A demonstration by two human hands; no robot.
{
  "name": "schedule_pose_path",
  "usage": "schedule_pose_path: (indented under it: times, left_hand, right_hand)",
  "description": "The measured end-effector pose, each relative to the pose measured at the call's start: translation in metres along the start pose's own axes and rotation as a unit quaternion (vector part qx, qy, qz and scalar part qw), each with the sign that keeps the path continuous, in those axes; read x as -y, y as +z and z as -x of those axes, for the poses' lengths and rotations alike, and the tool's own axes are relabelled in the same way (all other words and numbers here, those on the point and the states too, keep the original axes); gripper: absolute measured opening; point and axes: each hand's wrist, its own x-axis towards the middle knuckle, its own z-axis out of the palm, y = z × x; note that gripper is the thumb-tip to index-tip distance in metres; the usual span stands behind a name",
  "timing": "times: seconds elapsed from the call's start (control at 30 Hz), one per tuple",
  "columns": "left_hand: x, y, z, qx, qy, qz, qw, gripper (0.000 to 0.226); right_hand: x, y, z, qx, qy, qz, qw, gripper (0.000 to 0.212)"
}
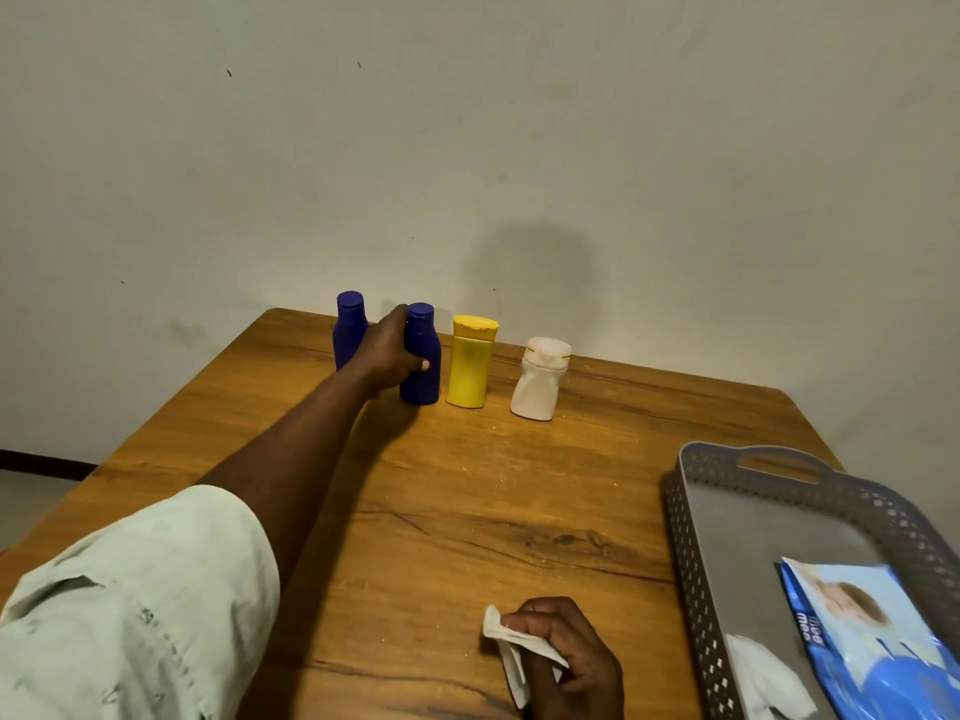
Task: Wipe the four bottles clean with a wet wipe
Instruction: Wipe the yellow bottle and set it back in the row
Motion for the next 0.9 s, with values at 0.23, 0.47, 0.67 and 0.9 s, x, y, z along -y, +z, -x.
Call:
schedule_pose_path:
  times: [0.23, 0.47, 0.67, 0.9]
  left_hand:
    - [0.002, -0.003, -0.003, 0.018, 0.004, 0.033, 0.999, 0.081]
    - [-0.005, -0.002, -0.004, -0.018, 0.041, 0.044, 0.998, 0.101]
    - [-0.029, 0.003, -0.006, -0.094, 0.174, -0.165, 0.966, 0.088]
    - [-0.052, 0.019, -0.008, -0.068, 0.215, -0.463, 0.857, 0.058]
  right_hand:
    - [0.001, -0.001, -0.001, 0.008, -0.006, 0.013, 1.0, 0.025]
    - [0.002, -0.001, 0.0, 0.014, 0.012, 0.001, 1.0, 0.023]
    - [0.003, -0.002, 0.0, 0.015, 0.003, 0.004, 1.0, 0.022]
    - [0.0, 0.0, 0.0, 0.005, -0.012, -0.002, 1.0, 0.022]
